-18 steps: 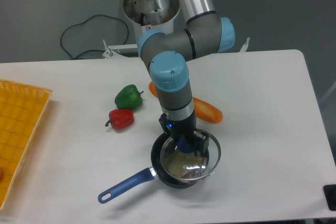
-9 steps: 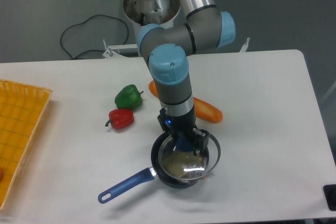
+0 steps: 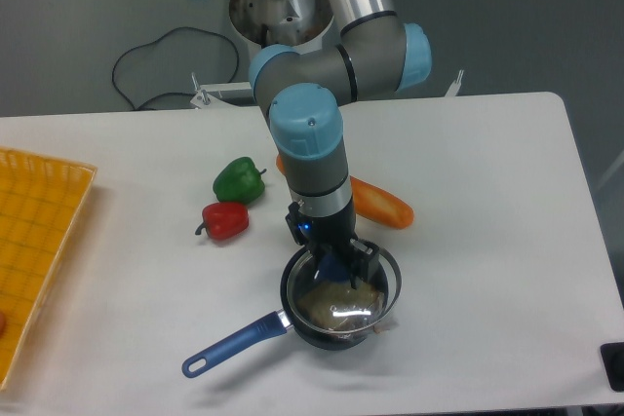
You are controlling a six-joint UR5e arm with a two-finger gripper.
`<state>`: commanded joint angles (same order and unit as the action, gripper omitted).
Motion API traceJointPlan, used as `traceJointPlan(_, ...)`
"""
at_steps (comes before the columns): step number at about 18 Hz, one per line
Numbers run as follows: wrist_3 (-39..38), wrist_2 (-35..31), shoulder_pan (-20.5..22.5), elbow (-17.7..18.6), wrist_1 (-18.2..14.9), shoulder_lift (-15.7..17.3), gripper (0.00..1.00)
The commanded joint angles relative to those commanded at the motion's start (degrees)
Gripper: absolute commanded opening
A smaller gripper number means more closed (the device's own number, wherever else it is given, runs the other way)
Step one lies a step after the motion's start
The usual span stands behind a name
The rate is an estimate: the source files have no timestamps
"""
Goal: Close the pot lid
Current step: 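Press and adjust the lid to seat it on the saucepan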
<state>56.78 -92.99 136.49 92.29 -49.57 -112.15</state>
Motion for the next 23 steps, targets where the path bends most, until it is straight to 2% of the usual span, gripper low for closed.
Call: traceJointPlan(23,0.2,-0.5,0.0,0.1,0.2,-1.7,0.60)
